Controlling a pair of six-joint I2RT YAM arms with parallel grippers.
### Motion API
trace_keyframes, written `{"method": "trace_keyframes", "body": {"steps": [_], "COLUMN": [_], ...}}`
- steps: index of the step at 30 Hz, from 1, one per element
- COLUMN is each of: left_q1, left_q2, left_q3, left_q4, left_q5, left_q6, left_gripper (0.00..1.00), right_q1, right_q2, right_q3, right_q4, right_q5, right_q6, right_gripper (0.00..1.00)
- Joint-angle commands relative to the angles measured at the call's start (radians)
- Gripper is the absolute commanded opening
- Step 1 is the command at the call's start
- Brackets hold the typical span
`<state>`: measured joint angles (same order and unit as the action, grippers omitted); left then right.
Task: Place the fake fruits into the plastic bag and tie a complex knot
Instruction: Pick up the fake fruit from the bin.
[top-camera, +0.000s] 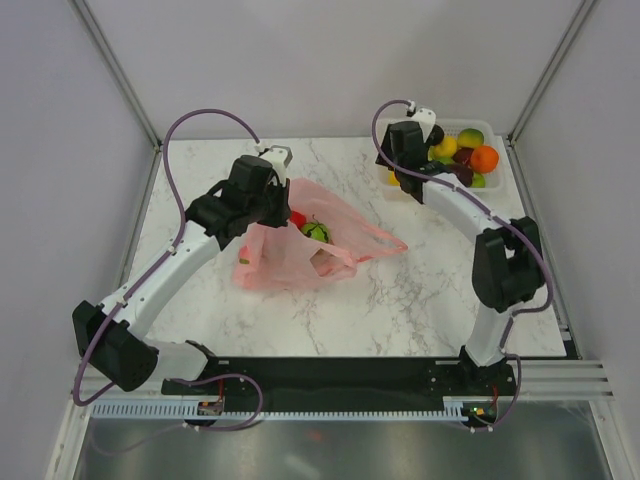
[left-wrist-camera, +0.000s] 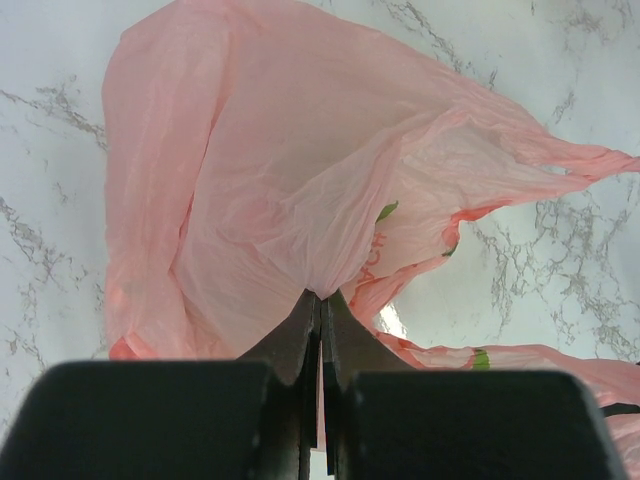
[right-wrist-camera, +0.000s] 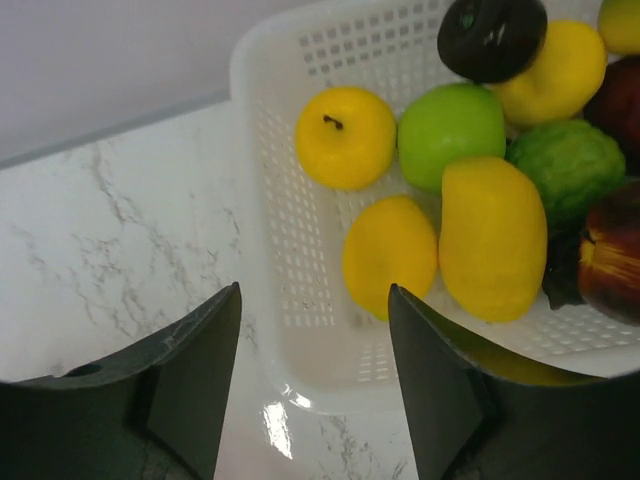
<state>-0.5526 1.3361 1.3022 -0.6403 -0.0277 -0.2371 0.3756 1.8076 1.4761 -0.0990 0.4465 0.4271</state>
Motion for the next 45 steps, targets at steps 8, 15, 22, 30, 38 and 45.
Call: {"method": "trace_keyframes", "body": {"steps": [8,15,22,30,38,45], "left_q1": [-0.010,-0.038,-0.107,-0.118,-0.119,-0.122], "left_q2": [-0.026,0.000,0.041,0.063,0.014,-0.023], "left_q3": [-0.001,0.041,0.143,0.178,0.046,-0.038], "left_q4": [0.016,0.011,-0.045,-0.076,0.029,0.091], "left_q5": [-0.023,-0.032,-0.101,-0.166,-0.147,-0.084], "left_q6": [0.033,0.004,-0.001,0.012,0.061,0.094], "left_gripper": [0.02,0.02,0.02,0.02,0.02,0.02], "right_q1": [-0.044,-0.086,-0.135,-0.144,-0.138,-0.133], "right_q2": [0.228,0.354,0.433,0.343,0.119,-0.092], "right_q3": [0.134,0.240,0.293,0.233,0.064,-0.072], "right_q4": [-0.160,-0.209,-0.222,-0.165,0.000,0.087], "right_q5": [0.021,-0.006,-0.089,-0.114,-0.127,-0.176], "right_q6": [0.059,0.087,0.110,0.085,0.041,-0.002], "right_gripper": [0.89,0.94,0.87,0.63,0.56,0.54]}}
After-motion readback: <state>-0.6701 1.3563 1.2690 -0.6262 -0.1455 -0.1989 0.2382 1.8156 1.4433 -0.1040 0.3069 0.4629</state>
